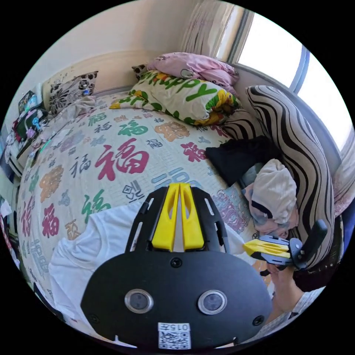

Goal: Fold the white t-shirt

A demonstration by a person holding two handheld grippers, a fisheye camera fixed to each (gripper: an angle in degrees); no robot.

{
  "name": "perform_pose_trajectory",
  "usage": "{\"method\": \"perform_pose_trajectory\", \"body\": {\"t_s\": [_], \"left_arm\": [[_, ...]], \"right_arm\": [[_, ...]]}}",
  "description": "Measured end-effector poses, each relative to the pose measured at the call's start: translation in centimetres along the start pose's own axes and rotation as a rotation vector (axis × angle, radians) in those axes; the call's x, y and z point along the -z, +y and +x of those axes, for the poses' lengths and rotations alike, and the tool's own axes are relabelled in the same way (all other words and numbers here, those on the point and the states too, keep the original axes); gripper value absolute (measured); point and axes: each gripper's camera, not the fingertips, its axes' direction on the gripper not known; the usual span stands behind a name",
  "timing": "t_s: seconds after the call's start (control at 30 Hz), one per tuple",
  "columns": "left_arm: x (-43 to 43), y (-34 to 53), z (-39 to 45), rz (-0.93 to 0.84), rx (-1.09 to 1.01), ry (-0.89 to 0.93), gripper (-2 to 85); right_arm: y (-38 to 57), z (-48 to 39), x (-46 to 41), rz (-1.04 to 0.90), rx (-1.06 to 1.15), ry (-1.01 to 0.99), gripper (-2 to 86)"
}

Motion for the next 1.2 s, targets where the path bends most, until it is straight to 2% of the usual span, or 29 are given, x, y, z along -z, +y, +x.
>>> {"method": "perform_pose_trajectory", "body": {"t_s": [0.17,0.23,0.33,0.4,0.53,0.63,0.7,0.9,1.07,1.2], "left_arm": [[3.1,5.6,-8.2,0.067,0.223,-0.043,-0.2],[3.3,7.7,-10.6,0.036,0.287,-0.041,0.1],[1.8,9.7,-12.9,-0.043,0.34,0.065,1.7],[0.5,10.0,-12.7,-0.038,0.336,0.126,6.2],[-2.6,8.6,-11.3,-0.087,0.291,0.159,9.1],[-4.6,7.3,-9.3,-0.133,0.205,0.123,8.4],[-5.3,6.6,-8.0,-0.181,0.13,0.014,4.1],[-2.3,6.1,-9.6,-0.127,0.067,0.068,0.1],[0.6,6.3,-12.6,-0.074,0.071,0.06,0.8],[-1.5,6.0,-12.0,-0.132,-0.004,0.11,6.8]], "right_arm": [[0.0,-4.2,-3.6,-0.128,0.139,-0.102,-0.7],[0.6,-5.3,-5.7,-0.183,0.161,-0.115,-0.7],[0.9,-5.5,-7.2,-0.204,0.15,-0.112,-0.6],[1.0,-5.3,-7.7,-0.21,0.142,-0.106,-0.6],[1.0,-4.4,-8.4,-0.225,0.124,-0.101,-0.5],[0.9,-4.0,-8.9,-0.233,0.117,-0.1,-0.5],[0.9,-3.8,-9.3,-0.24,0.116,-0.095,-0.4],[0.7,-3.8,-10.3,-0.242,0.118,-0.104,-0.4],[0.7,-4.1,-10.9,-0.246,0.134,-0.107,-0.4],[0.8,-4.1,-11.7,-0.259,0.129,-0.119,-0.4]]}}
